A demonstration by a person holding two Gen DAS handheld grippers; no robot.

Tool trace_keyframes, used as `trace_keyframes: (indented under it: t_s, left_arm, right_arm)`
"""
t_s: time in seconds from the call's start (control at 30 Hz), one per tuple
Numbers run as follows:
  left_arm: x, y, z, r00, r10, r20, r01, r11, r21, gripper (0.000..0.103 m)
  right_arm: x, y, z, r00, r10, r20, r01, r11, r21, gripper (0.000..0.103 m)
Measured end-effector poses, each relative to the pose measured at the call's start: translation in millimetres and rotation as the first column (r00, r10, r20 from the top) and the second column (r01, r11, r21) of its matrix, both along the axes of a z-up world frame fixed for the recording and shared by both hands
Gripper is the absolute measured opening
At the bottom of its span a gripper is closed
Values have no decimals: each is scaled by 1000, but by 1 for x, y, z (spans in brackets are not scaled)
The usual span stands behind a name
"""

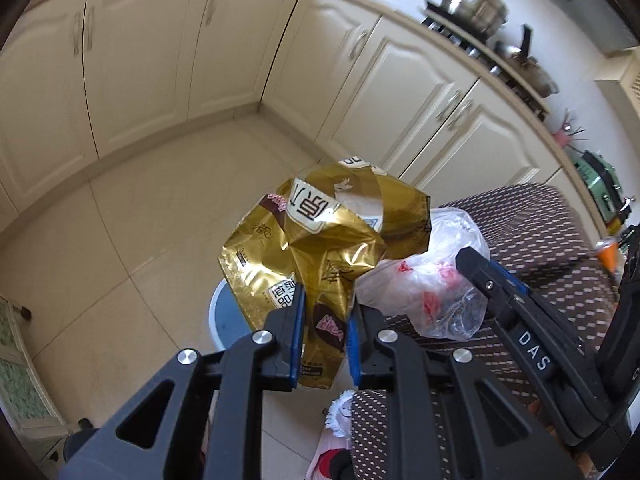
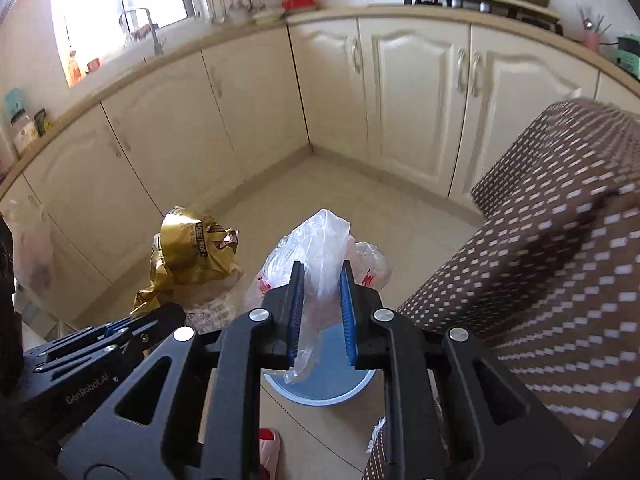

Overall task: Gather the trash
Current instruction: 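Carry both bags over the blue bin and open both tools to drop them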

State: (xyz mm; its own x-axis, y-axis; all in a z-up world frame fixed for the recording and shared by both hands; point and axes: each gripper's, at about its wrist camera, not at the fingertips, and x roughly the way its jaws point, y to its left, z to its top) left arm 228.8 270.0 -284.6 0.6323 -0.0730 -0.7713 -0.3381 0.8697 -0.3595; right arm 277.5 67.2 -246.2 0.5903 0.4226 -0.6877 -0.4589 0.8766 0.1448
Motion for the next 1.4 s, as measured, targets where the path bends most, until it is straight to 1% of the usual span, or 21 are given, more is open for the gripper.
trace_keyframes:
  t_s: [0.13,0.27,0.33,0.4,0.47,0.53,0.63,0.77,0.9,1.03,1.17,1.27,1.3,1.33,1.37,1.4]
  left_arm:
    - [33,11,-53,995,-4,-97,0,999,-35,18]
    - [57,17,-91,985,2,-170,-9,999,-40,20]
    - [66,21,-105,982,6,-190,-16,998,-53,22]
    - [75,22,-115,977,0,-212,-11,999,-52,24]
    - [83,20,-122,974,-10,-227,-3,998,-55,29]
    - [85,21,-128,969,0,-247,-11,999,-45,36]
    - [86,21,-132,966,1,-258,-15,999,-52,39]
    - [71,31,-132,967,19,-254,-36,997,-64,39]
    - [66,35,-126,968,33,-248,-51,997,-65,39]
    - [63,41,-117,971,50,-233,-65,996,-55,40]
    - [59,45,-109,974,61,-219,-75,996,-54,40]
    - [55,46,-102,975,69,-209,-79,996,-42,40]
    - [55,46,-100,976,70,-208,-81,996,-44,40]
    - [54,47,-98,976,72,-205,-84,995,-46,40]
    - [53,47,-95,976,74,-204,-85,995,-47,40]
    - [51,47,-93,977,76,-200,-87,995,-45,40]
  right_arm:
    - [27,16,-43,998,-23,-53,21,999,-47,18]
    - [51,17,-73,994,-61,-87,54,995,-83,18]
    - [58,18,-86,992,-75,-97,65,993,-100,18]
    - [64,18,-98,989,-87,-116,73,990,-120,18]
    - [65,17,-104,988,-95,-124,79,988,-131,18]
    - [68,15,-109,986,-102,-134,84,988,-133,18]
    - [70,17,-118,984,-105,-143,85,987,-135,18]
    - [69,21,-121,983,-92,-157,71,989,-132,18]
    - [72,26,-123,982,-71,-174,51,992,-113,18]
    - [71,38,-118,983,-45,-177,29,995,-92,19]
    - [70,45,-113,984,-29,-176,19,998,-59,22]
    - [70,47,-111,985,-26,-172,17,998,-54,28]
    - [71,47,-110,985,-28,-171,19,998,-55,34]
    - [71,46,-109,985,-29,-169,21,998,-53,47]
    - [70,46,-106,986,-32,-164,24,998,-50,51]
    - [69,46,-104,986,-32,-161,24,999,-48,51]
